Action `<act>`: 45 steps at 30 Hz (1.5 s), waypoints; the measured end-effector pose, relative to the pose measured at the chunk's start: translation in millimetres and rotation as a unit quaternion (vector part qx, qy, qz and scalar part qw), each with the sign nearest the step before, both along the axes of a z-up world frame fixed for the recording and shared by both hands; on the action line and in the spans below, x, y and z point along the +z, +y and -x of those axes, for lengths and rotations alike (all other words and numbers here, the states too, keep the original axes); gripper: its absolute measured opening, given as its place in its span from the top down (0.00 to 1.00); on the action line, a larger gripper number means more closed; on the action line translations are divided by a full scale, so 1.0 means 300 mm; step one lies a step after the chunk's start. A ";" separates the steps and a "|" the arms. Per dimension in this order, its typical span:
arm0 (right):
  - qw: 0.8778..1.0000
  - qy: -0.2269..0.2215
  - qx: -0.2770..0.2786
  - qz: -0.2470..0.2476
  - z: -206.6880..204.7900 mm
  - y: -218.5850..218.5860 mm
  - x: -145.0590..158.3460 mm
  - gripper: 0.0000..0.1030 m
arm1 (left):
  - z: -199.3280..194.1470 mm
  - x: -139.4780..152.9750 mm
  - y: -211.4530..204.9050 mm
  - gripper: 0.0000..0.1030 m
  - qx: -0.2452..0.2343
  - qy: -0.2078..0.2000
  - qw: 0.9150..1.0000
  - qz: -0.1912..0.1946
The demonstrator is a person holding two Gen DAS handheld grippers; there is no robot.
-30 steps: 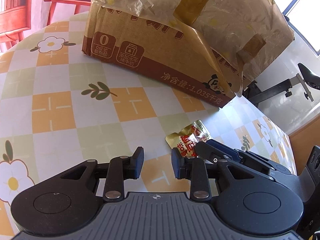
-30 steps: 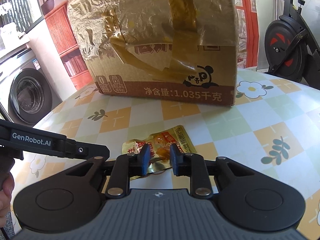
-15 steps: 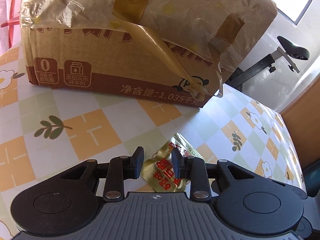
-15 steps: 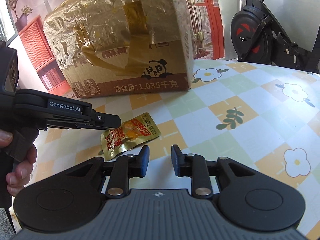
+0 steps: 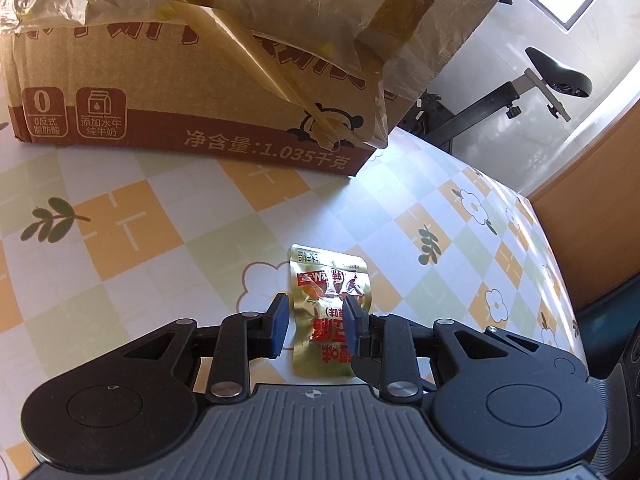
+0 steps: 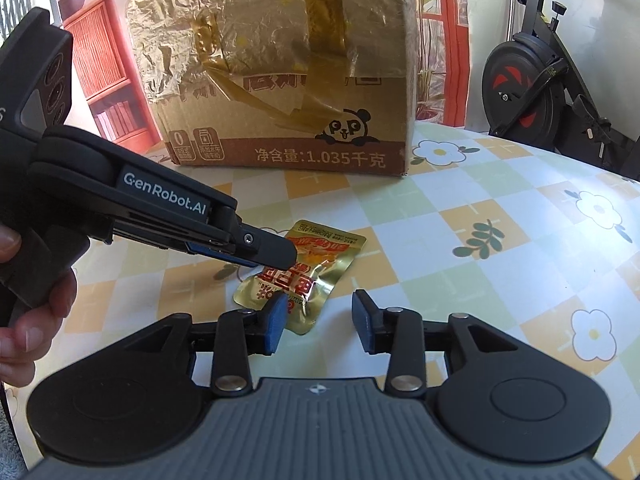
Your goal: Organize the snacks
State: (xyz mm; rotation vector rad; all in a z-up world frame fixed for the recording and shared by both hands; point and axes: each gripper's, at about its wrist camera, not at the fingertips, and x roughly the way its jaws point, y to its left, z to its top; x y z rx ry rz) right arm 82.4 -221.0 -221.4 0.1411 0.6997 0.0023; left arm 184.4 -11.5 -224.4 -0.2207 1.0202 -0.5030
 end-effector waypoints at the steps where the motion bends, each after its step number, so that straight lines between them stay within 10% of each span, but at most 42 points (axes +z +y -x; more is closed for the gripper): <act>1: 1.000 0.001 0.005 0.002 -0.006 0.003 -0.001 0.54 | -0.007 0.002 0.002 0.70 -0.004 0.000 1.000 -0.002; 16: 0.999 -0.002 0.033 0.043 -0.026 0.032 -0.013 0.49 | -0.022 -0.007 -0.039 0.69 -0.031 0.031 0.999 0.028; 24: 0.998 -0.008 0.031 0.046 -0.020 0.036 -0.020 0.49 | -0.027 -0.015 -0.055 0.76 -0.035 0.079 0.991 0.107; 36: 0.999 -0.001 0.036 0.017 -0.022 -0.009 -0.012 0.56 | -0.059 0.039 0.022 0.76 0.009 0.021 1.000 0.015; 45: 0.995 0.000 -0.074 -0.062 -0.027 -0.053 0.038 0.42 | -0.047 0.091 0.086 0.67 0.027 -0.041 0.999 -0.019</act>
